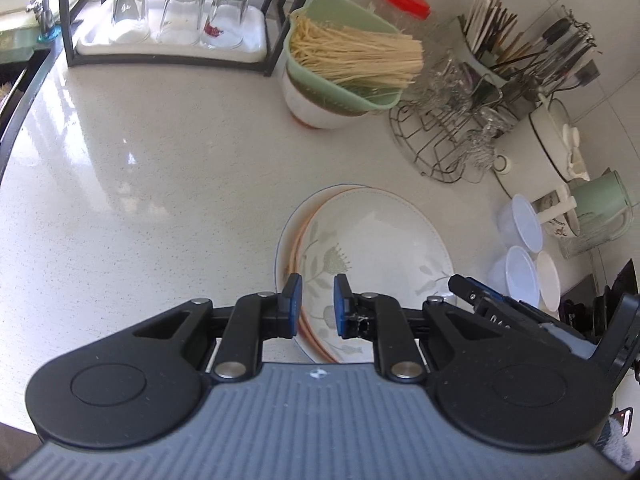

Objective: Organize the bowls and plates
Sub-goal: 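Lower the second leaf-pattern plate onto the stacked plates, then open both grippers, withdraw and move toward the translucent plastic bowls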

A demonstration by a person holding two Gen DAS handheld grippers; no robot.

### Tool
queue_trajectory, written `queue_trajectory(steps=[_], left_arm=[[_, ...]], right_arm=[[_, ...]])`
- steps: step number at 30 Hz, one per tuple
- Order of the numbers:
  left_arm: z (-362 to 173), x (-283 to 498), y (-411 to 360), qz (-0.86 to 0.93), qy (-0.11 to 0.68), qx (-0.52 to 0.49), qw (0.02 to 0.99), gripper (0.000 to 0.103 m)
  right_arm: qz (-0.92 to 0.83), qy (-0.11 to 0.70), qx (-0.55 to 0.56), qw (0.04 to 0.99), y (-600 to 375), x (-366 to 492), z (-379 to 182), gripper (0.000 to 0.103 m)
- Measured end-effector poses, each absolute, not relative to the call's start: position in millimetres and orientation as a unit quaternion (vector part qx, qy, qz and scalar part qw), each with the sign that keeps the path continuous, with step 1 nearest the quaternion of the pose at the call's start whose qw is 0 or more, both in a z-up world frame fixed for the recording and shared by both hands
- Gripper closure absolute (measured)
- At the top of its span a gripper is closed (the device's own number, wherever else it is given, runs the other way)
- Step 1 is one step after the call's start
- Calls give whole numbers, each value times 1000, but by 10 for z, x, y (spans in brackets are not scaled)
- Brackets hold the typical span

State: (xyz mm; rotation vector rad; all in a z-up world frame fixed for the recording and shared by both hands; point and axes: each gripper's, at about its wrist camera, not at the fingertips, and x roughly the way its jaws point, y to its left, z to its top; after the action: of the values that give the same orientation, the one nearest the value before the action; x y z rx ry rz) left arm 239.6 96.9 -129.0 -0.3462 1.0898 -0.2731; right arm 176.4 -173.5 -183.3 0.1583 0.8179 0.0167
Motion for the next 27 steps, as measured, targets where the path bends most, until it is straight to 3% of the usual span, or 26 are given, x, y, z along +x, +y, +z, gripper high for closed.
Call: queue_trajectory(steps=[12,27], left_arm=[[-753,2197,1118,-133,457,-112,872,85],[-501,1749,983,-176,433,-87,880,85]], right_arm=[[49,327,104,938,-1674,1336,-1147,85],[42,298,101,948,-1580,828,-849,85]])
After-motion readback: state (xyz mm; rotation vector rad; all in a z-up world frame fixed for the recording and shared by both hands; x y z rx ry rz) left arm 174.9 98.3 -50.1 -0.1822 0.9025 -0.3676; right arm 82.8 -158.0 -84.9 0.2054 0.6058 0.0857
